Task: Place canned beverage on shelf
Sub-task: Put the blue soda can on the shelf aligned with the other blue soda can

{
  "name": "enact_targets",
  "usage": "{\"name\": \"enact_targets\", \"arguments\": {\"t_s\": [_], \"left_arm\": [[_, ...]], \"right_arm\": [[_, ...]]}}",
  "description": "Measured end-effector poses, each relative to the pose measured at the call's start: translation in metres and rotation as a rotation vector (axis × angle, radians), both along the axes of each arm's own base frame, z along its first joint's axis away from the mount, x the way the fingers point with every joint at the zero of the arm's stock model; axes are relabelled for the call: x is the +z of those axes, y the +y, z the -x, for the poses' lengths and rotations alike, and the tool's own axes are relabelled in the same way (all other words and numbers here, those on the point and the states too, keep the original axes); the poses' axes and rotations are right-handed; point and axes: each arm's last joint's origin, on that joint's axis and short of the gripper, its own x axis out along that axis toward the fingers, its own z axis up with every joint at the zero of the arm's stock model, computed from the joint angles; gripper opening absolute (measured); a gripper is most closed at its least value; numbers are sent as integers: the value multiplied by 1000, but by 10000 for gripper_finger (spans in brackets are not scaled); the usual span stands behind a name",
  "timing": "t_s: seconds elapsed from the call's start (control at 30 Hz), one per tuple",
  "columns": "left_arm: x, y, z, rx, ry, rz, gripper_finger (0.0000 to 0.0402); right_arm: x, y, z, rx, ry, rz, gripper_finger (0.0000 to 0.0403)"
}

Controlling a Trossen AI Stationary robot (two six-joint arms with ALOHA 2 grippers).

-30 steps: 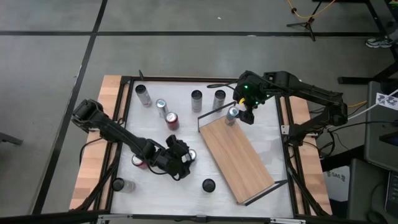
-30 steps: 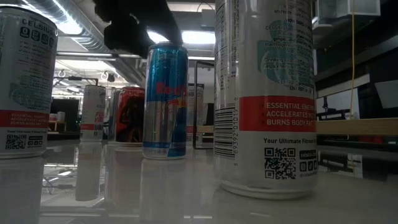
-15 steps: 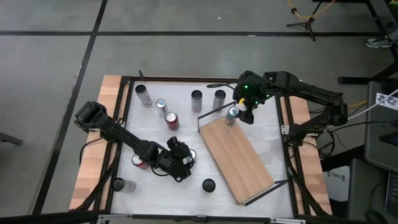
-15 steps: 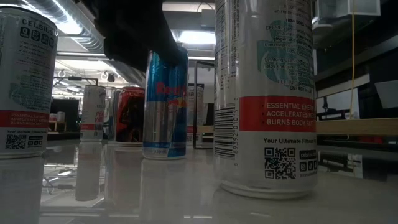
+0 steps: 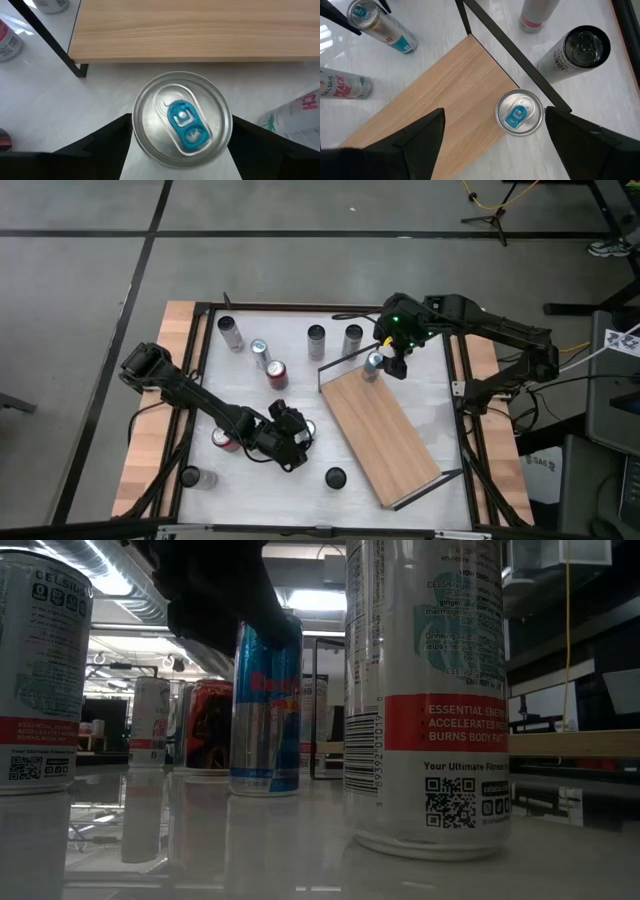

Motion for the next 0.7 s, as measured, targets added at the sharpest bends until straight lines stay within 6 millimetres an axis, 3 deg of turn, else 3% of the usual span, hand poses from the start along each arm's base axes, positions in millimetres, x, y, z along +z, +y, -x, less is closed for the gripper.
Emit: {"name": "enact_targets", "arguments": {"t_s": [0.23, 0.57, 0.7], "left_arm": [[0, 0, 0, 1, -1, 0, 291], [0, 0, 0, -13, 6, 11, 203], [1, 3, -4, -87, 18, 3, 201]], "right_arm": [[0, 0, 0, 0, 1, 0, 335], [0, 0, 0, 0, 1, 0, 335], [0, 0, 0, 0, 0, 0, 335]]}}
